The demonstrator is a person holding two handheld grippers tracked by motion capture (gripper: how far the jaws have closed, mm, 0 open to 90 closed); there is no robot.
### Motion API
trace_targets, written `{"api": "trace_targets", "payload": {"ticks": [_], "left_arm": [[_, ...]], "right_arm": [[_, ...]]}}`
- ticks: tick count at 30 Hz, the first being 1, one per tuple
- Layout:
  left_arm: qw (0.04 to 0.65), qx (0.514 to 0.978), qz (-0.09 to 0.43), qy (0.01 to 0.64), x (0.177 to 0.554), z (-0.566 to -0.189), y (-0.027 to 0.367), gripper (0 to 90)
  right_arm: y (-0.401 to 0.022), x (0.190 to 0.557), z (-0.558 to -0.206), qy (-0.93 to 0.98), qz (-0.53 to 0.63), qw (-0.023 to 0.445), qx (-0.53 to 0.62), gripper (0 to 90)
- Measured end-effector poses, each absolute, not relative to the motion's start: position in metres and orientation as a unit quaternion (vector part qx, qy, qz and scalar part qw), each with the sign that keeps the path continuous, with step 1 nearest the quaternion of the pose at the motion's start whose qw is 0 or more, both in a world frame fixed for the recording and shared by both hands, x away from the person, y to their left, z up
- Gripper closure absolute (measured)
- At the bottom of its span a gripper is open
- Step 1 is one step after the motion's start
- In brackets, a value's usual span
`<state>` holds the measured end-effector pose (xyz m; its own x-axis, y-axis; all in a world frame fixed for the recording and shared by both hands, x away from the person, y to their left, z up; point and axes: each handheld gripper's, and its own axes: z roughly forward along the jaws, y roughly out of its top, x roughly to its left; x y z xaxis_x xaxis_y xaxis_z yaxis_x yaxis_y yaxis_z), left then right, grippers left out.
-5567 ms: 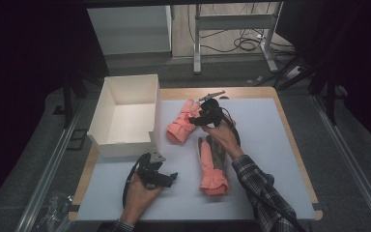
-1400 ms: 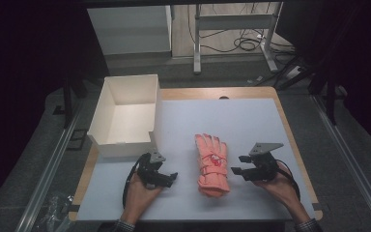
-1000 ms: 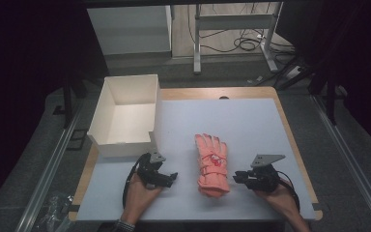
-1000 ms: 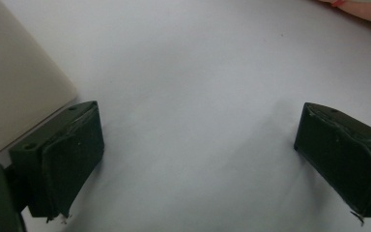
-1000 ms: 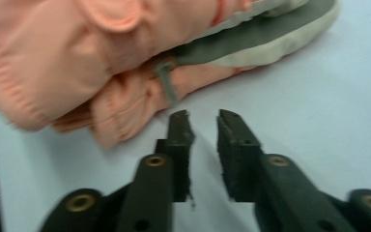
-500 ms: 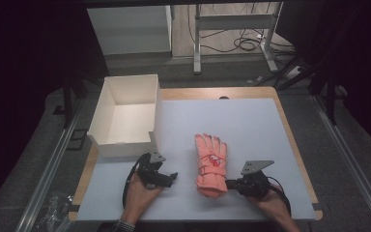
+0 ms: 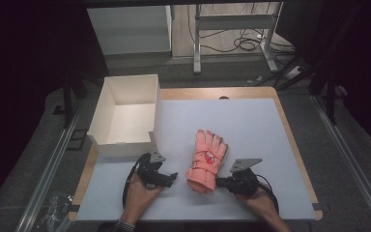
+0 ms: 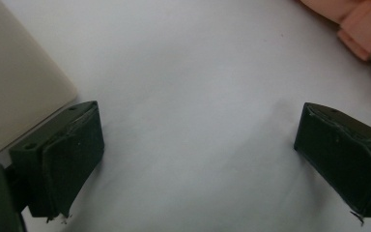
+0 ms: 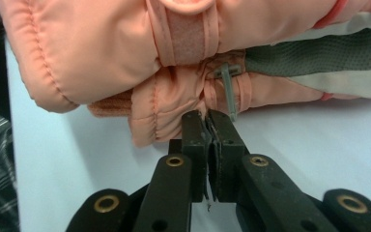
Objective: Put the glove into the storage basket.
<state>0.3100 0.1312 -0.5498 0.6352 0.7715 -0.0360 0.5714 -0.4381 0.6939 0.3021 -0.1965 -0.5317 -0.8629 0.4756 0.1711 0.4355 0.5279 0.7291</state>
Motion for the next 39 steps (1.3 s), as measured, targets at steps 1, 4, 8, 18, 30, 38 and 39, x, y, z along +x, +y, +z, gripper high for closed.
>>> {"api": "trace_targets", "payload": {"ticks": [1,4,8,18,30,38,39], "left_arm": [[0.346,0.836,0.145,0.402,0.310,-0.550,0.131,3.6],[0.346,0.836,0.145,0.402,0.310,-0.550,0.131,3.6],[0.346,0.835,0.144,0.402,0.310,-0.550,0.131,3.6],[0.346,0.836,0.144,0.402,0.310,-0.550,0.131,3.6],[0.346,0.835,0.144,0.403,0.310,-0.550,0.131,3.6],[0.346,0.835,0.144,0.403,0.310,-0.550,0.131,3.7],[0.346,0.835,0.143,0.404,0.310,-0.550,0.131,3.7]], "right_arm": [[-0.194,0.303,-0.532,0.874,0.409,0.027,0.262,85.4],[-0.189,0.306,-0.533,0.874,0.403,0.034,0.271,85.3],[-0.183,0.310,-0.535,0.870,0.407,0.032,0.275,85.3],[-0.173,0.322,-0.535,0.864,0.405,0.053,0.294,86.2],[-0.166,0.330,-0.535,0.862,0.401,0.070,0.304,86.1],[-0.173,0.323,-0.527,0.860,0.402,0.088,0.300,77.1],[-0.175,0.323,-0.525,0.860,0.403,0.095,0.300,74.5]]}}
